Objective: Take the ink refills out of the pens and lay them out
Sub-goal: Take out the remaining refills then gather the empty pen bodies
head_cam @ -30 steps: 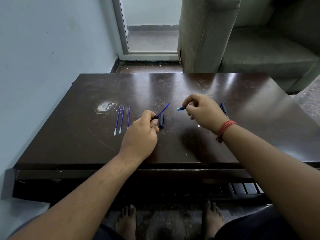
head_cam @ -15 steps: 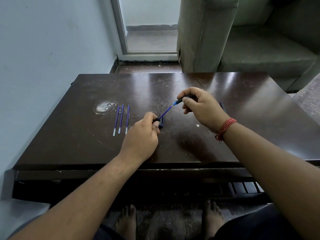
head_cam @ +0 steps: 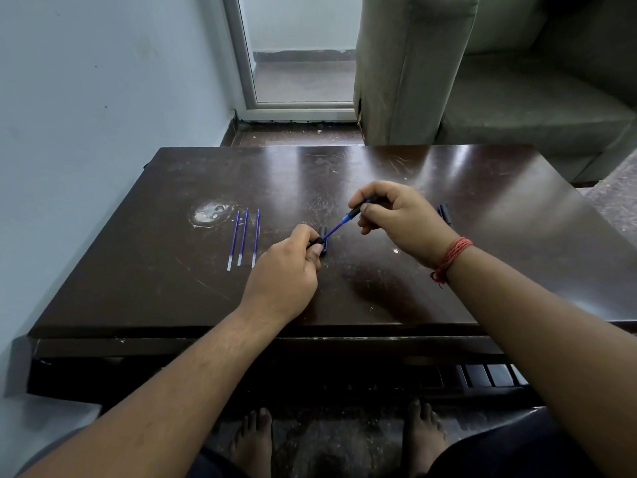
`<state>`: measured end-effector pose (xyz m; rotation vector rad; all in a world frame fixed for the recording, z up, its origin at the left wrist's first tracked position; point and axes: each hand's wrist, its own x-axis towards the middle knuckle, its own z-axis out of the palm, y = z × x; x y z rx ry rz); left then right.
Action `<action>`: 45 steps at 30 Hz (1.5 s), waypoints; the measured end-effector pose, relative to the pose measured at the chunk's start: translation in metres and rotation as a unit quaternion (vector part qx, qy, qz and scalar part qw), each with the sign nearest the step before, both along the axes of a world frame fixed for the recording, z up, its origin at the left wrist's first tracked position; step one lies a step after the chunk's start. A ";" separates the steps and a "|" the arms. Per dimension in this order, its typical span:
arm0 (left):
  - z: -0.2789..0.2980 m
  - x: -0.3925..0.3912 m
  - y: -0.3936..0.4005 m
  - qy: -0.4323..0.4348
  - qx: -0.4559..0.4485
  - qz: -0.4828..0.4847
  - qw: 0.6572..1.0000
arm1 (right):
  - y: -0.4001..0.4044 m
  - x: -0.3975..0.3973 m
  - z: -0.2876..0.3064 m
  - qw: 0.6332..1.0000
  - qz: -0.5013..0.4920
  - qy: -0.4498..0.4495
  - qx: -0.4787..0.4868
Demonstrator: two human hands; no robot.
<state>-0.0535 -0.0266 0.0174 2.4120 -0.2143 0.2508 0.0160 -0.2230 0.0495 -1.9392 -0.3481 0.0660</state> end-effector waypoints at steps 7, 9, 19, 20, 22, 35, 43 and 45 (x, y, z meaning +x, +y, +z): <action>0.000 0.000 0.000 -0.007 -0.009 -0.008 1.000 | -0.002 0.001 0.001 0.996 0.019 0.039 0.078; 0.000 0.000 0.000 -0.012 -0.013 -0.007 1.000 | -0.002 0.002 0.000 0.995 0.022 0.044 0.087; -0.001 -0.001 -0.001 -0.022 -0.021 -0.012 0.999 | 0.005 -0.005 0.002 0.996 0.069 0.014 0.053; -0.001 -0.001 -0.001 -0.023 -0.019 -0.013 0.999 | 0.007 -0.007 0.001 0.996 0.082 0.009 0.036; -0.002 -0.001 0.000 -0.023 -0.019 -0.013 0.999 | 0.010 -0.010 0.001 0.995 0.098 -0.003 0.006; -0.002 0.000 0.001 -0.019 -0.026 -0.013 0.999 | 0.013 -0.009 -0.005 0.995 0.097 0.014 0.029; 0.000 -0.002 -0.002 -0.020 -0.011 -0.017 1.000 | 0.011 -0.010 -0.002 0.996 0.034 -0.025 -0.077; 0.001 -0.001 -0.001 -0.020 -0.021 -0.016 0.999 | 0.006 -0.008 -0.002 0.996 0.075 -0.016 -0.035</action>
